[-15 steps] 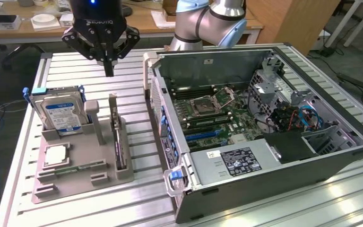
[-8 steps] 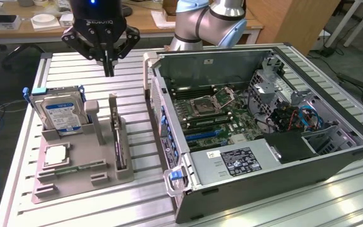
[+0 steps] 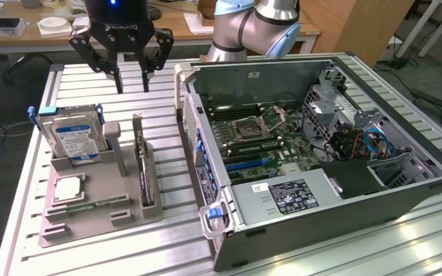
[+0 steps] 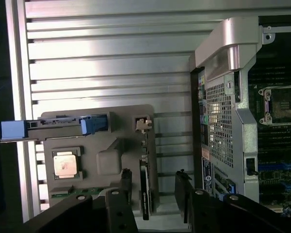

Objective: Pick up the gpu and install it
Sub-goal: 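Pick up the gpu and move the gpu toward the slot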

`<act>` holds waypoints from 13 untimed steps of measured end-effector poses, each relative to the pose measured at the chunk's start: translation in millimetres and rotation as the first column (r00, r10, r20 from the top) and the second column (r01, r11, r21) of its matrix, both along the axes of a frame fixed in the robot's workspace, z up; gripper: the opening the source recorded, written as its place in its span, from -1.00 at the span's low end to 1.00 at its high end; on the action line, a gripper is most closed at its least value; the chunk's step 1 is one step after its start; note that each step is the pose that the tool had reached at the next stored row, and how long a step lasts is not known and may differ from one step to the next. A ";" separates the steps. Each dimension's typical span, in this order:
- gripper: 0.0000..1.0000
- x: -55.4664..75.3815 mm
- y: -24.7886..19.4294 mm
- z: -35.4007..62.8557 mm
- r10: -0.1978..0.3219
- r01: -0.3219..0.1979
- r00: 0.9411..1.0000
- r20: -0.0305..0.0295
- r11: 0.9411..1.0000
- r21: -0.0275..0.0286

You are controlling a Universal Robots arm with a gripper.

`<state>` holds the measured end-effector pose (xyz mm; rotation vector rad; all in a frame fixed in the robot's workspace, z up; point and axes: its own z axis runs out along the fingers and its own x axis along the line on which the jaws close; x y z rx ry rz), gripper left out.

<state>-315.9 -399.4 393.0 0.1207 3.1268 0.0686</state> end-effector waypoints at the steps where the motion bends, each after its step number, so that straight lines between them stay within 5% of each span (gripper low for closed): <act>1: -0.07 -0.1 -0.5 -0.1 0.003 -0.003 1.000 0.000 1.000 0.000; 2: 0.06 -0.1 -0.5 -0.2 0.013 -0.013 1.000 0.000 1.000 0.000; 7: 0.06 -0.1 -0.8 -1.5 0.077 -0.077 0.997 -0.002 0.997 0.000; 13: 0.06 -0.1 -4.0 -2.4 0.088 -0.088 0.996 -0.001 0.996 0.000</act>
